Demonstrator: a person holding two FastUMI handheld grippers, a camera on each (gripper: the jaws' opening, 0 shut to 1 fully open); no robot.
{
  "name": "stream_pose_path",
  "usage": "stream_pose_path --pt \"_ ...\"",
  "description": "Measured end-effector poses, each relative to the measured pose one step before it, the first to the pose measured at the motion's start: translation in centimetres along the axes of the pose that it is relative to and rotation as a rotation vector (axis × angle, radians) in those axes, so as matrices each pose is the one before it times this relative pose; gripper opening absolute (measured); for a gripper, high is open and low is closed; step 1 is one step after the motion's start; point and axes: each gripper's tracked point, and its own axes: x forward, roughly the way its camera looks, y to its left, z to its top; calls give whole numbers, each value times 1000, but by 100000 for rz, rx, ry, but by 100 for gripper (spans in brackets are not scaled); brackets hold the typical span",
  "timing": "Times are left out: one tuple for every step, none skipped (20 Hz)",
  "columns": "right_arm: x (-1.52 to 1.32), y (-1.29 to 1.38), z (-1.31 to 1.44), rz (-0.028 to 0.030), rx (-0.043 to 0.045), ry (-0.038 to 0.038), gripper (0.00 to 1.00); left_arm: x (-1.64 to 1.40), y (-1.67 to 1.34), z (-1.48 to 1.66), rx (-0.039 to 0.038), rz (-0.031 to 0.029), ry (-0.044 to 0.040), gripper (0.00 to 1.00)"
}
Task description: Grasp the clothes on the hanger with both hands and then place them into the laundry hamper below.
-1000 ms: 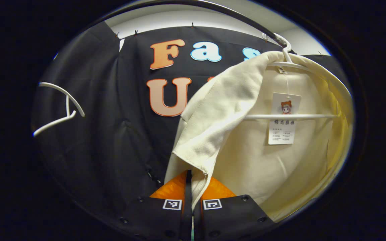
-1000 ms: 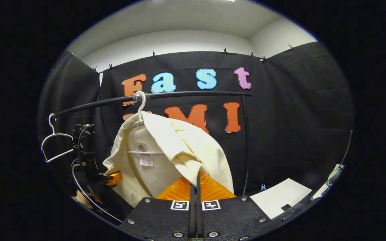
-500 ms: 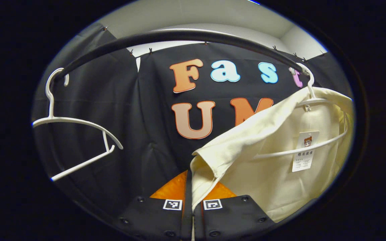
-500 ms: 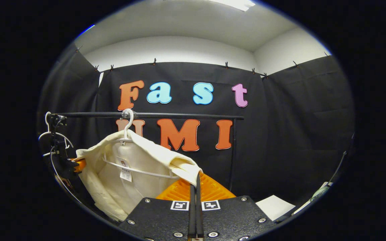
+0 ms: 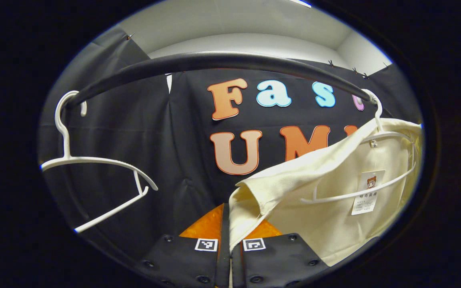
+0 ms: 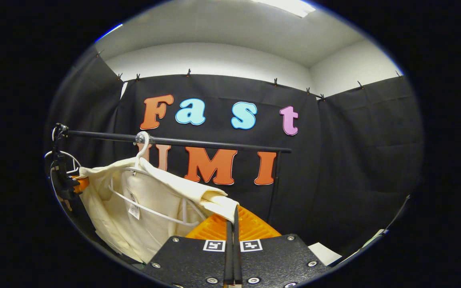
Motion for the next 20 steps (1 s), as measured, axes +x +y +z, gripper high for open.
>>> stream_pose_path --pt "595 -344 -338 1201 310 971 0 67 -52 148 -277 -333 -344 9" --pt "567 -418 -426 1075 386 1253 0 13 -113 323 694 -266 -691 9" --pt "476 -304 -364 893 574 1374 0 182 -1 372 1489 -8 -938 9" --pt "574 -243 -441 1072 541 1351 0 -40 88 357 1877 156 -1116 9" --pt "595 -187 -453 1404 687 1304 0 -137 179 427 1351 184 -1140 9" --pt "586 -102 -581 2345 1564 1635 0 -20 227 325 1677 374 -690 9" --pt "464 37 -831 3572 4679 1479 0 -80 355 387 1109 777 -518 9" --pt "342 -50 -932 3060 6096 1528 0 76 255 187 219 287 -46 9" --pt "479 -301 -1230 2575 5800 1716 0 253 32 -136 -520 -557 122 9" --pt "365 -141 -1148 2190 5171 872 0 273 -198 -76 -577 -499 388 9" --pt "324 -56 -1104 2042 3587 329 0 291 -388 -415 264 113 552 9" --pt "299 -126 -1145 990 2077 -14 0 267 -349 -247 799 751 283 9" --pt "-90 -113 -1285 296 1412 -102 0 302 -185 -405 872 1256 466 9" --pt "40 -24 -1317 -175 998 532 0 212 -41 -559 36 658 805 9" --pt "71 81 -1208 -273 1289 719 0 -122 609 -479 -795 537 1364 9" --pt "-45 44 -1209 -402 1386 681 0 1 235 -680 -1132 55 1984 9" --pt "109 169 -1067 -524 1072 568 0 -121 305 -707 -557 584 1624 9" --pt "168 57 -841 -1068 98 467 0 -46 390 -599 487 965 1062 9" --pt "169 -42 -861 -1221 -665 505 0 74 432 -414 1286 1667 631 9" --pt "58 26 -705 -1111 -1044 760 0 239 426 -772 641 853 1506 9"
